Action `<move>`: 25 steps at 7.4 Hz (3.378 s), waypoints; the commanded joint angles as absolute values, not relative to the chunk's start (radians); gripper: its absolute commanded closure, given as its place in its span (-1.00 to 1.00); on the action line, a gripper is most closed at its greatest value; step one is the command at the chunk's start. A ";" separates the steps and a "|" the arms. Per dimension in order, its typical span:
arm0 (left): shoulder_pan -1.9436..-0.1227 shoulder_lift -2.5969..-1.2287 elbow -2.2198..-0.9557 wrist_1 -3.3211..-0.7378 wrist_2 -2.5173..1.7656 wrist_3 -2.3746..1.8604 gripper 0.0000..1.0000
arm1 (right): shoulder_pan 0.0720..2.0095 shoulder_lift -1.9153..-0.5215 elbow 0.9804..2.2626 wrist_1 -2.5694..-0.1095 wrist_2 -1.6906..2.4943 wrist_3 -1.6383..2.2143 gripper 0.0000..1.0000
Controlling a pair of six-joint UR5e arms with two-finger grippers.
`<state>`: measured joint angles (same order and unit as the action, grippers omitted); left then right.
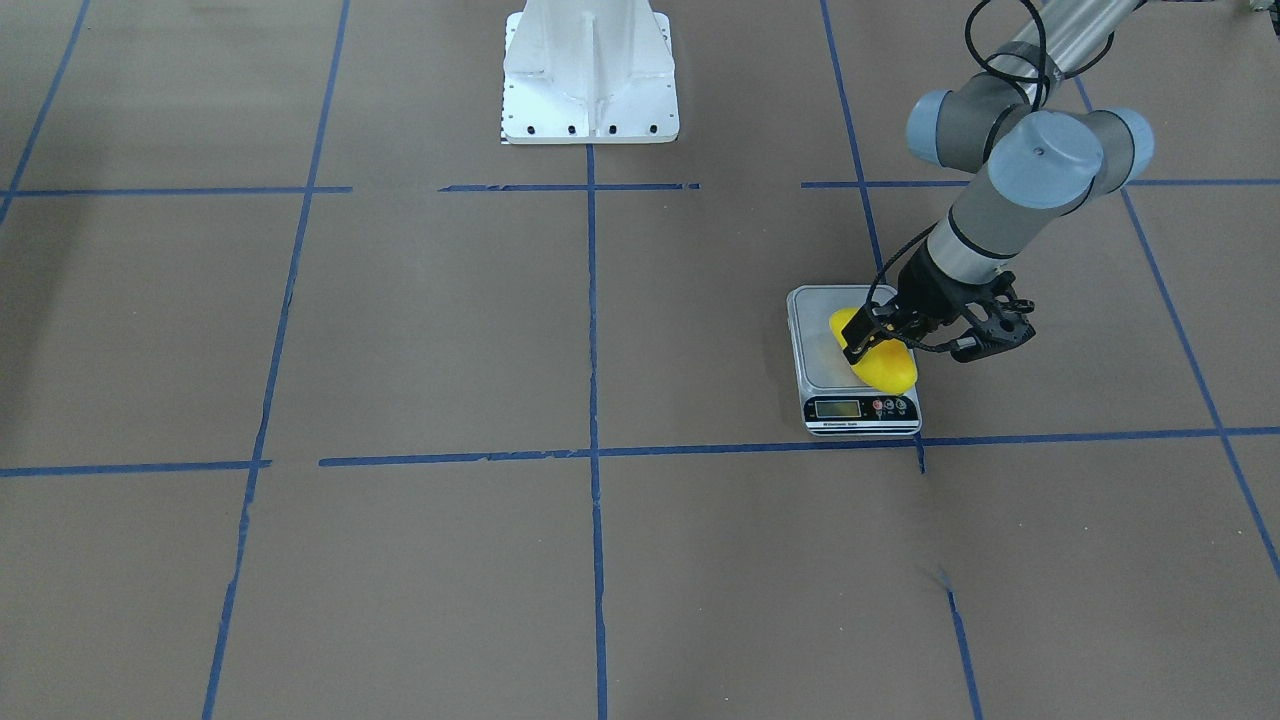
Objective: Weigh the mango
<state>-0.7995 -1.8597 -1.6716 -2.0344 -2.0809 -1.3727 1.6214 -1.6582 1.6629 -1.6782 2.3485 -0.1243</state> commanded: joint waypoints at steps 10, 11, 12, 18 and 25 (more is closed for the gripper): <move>-1.575 -1.766 -1.472 -1.778 -2.252 -0.023 -1.00 | 1.621 -1.658 1.663 -1.678 2.349 -0.124 -1.00; -1.632 -1.776 -1.412 -1.764 -2.253 0.023 -1.00 | 1.621 -1.658 1.663 -1.678 2.349 -0.124 -1.00; -1.666 -1.782 -1.399 -1.726 -2.300 0.038 -1.00 | 1.621 -1.658 1.663 -1.678 2.349 -0.124 -1.00; -1.585 -1.610 -1.606 -1.567 -2.390 0.060 -1.00 | 1.621 -1.658 1.663 -1.678 2.349 -0.124 -1.00; -1.572 -1.575 -1.661 -1.591 -2.384 0.063 -1.00 | 1.621 -1.658 1.663 -1.678 2.349 -0.124 -1.00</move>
<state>-1.5732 -1.5716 -1.6561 -1.5971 -2.3874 0.0642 1.6214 -1.6582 1.6628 -1.6782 2.3485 -0.1242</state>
